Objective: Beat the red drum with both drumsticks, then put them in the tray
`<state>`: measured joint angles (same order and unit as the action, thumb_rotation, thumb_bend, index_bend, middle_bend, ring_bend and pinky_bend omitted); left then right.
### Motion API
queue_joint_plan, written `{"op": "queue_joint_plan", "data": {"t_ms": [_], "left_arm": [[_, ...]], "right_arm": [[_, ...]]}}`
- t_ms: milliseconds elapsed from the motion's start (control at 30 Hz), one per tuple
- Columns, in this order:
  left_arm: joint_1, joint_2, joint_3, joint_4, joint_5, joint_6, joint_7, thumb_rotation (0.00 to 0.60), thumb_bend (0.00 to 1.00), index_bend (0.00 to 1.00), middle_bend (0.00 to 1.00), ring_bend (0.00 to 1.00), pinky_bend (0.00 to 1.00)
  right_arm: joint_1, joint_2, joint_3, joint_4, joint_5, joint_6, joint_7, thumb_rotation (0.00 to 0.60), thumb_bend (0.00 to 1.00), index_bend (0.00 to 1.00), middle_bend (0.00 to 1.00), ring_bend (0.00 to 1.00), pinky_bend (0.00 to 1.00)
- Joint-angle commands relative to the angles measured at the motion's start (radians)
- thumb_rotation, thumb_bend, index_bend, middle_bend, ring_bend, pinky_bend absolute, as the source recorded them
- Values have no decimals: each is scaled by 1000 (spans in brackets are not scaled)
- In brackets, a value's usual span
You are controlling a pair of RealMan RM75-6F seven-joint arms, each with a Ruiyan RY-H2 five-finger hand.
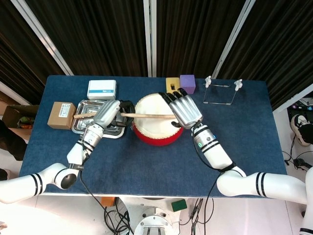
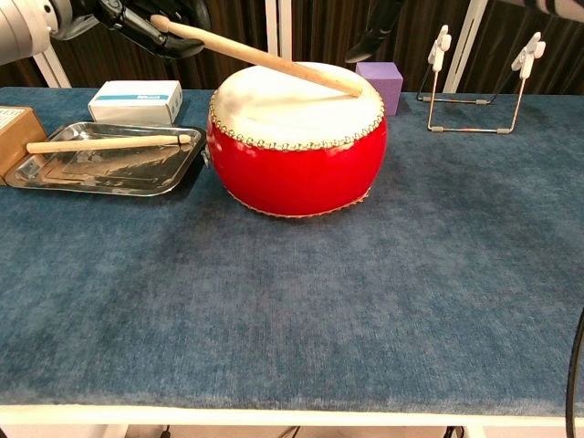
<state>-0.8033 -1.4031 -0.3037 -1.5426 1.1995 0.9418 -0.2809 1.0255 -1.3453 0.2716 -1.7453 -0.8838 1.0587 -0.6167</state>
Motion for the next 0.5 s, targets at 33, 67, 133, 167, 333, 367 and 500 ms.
{"op": "queue_joint_plan", "data": {"t_ms": [33, 67, 133, 167, 333, 367, 500], "left_arm": [[33, 9, -15, -4, 32, -3, -175, 600, 523, 681, 670, 519, 530], [42, 12, -20, -7, 40, -4, -232, 600, 526, 686, 676, 524, 531], [54, 17, -28, -10, 53, -1, -315, 600, 533, 694, 684, 532, 533], [62, 24, -33, -15, 63, 0, -369, 600, 534, 696, 687, 534, 533], [105, 65, -59, -51, 109, 30, -601, 600, 535, 697, 689, 536, 533], [113, 74, -63, -57, 117, 39, -636, 600, 535, 697, 689, 536, 533], [144, 109, -73, -65, 144, 78, -730, 600, 534, 698, 689, 536, 533]], "right_arm": [[-19, 30, 2, -21, -15, 15, 17, 600, 0, 133, 288, 230, 214], [-28, 43, 2, -30, -21, 20, 25, 600, 0, 132, 291, 230, 214], [-42, 63, -1, -44, -33, 29, 37, 600, 0, 133, 296, 230, 214], [-53, 76, -3, -53, -41, 36, 44, 600, 0, 133, 298, 230, 214], [-106, 133, -16, -87, -80, 69, 83, 600, 0, 133, 305, 230, 211], [-116, 144, -19, -92, -87, 73, 89, 600, 0, 133, 305, 230, 211], [-157, 185, -39, -108, -117, 89, 113, 600, 0, 133, 310, 230, 209]]}}
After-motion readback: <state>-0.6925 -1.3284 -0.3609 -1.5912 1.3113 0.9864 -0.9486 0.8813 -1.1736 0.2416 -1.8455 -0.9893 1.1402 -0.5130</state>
